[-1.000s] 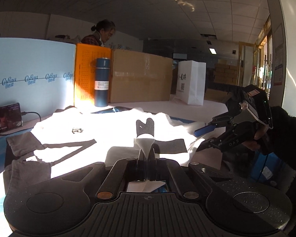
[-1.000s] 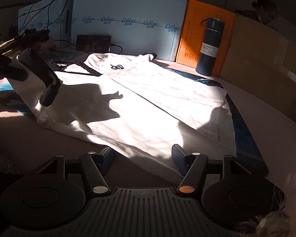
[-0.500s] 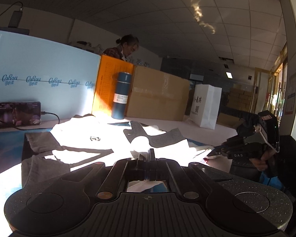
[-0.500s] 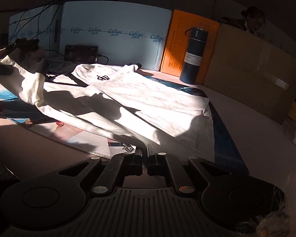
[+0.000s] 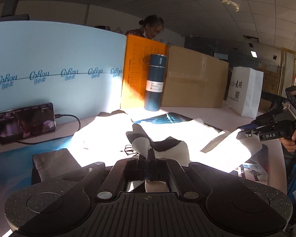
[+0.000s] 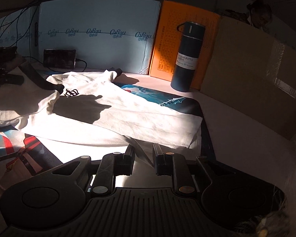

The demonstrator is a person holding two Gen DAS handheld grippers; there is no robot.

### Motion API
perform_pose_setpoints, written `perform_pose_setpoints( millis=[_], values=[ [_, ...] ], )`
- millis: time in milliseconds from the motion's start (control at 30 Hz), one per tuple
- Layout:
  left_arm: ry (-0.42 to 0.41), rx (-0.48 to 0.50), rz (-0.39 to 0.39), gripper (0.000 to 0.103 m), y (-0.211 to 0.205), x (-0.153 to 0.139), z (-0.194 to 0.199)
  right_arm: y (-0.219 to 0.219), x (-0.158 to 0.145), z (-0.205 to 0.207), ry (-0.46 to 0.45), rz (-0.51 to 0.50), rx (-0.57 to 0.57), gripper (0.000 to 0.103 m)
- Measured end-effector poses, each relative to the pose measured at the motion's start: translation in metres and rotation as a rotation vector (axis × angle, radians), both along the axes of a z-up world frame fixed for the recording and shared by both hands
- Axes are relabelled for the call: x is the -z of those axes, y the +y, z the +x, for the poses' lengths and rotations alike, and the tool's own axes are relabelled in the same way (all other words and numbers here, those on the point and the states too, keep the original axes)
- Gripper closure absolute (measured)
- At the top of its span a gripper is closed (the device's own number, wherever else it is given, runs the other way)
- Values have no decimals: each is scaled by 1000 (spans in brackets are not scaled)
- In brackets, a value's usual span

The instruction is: Fold clothes

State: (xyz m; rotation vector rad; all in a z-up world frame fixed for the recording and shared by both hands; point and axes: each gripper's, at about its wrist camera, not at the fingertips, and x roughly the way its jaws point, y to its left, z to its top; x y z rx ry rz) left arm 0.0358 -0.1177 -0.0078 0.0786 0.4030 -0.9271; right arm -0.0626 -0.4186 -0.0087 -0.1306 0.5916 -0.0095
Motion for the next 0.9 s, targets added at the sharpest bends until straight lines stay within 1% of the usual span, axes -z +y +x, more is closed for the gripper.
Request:
perform_pose_setpoints(
  millis=[33,67,100,133,167,200,233,267,333,367,400,433,467,500,533,600,667,700,800,867,900],
  values=[
    [20,-3,10,102,-3,2,8,-5,2,3,4,13,30,73],
    [35,-6,8,102,-4,3,14,-11,5,4,3,26,62,68],
    [47,-14,10,99,-5,4,21,-16,6,4,-2,37,92,65],
    [54,-32,22,92,-5,5,26,-22,8,2,-11,52,134,63],
    [62,-50,33,89,-6,5,31,-29,9,-1,-23,73,182,58],
    [66,-71,39,81,-5,6,35,-36,9,-4,-37,95,230,54],
    [66,-103,31,73,-2,5,39,-43,9,-9,-56,121,280,50],
    [75,-137,15,70,4,3,42,-50,9,-15,-76,150,332,48],
    [103,-170,-25,67,20,-3,42,-58,6,-35,-140,211,457,44],
    [109,-176,-45,66,30,-6,40,-62,5,-46,-176,242,520,37],
    [93,-171,-62,60,42,-11,33,-64,4,-59,-204,286,578,31],
    [55,-153,-65,47,53,-14,22,-65,3,-74,-228,352,636,28],
    [4,-125,-54,39,62,-15,7,-65,3,-86,-239,415,664,27],
    [-48,-93,-38,28,71,-15,-7,-64,4,-98,-246,477,685,27],
    [-97,-51,-1,26,77,-15,-22,-61,5,-107,-245,537,689,27],
    [-164,44,91,26,84,-10,-47,-56,10,-119,-221,648,685,25],
    [-211,144,199,26,82,-4,-70,-52,15,-118,-177,727,681,25],
    [-225,177,249,26,80,0,-77,-50,17,-116,-163,758,672,25],
    [-281,213,377,26,74,10,-88,-44,23,-99,-125,816,636,25],
    [-320,205,449,28,74,17,-87,-37,24,-89,-109,805,638,25],
    [-336,202,476,32,75,19,-86,-33,24,-84,-107,790,641,25]
  ],
)
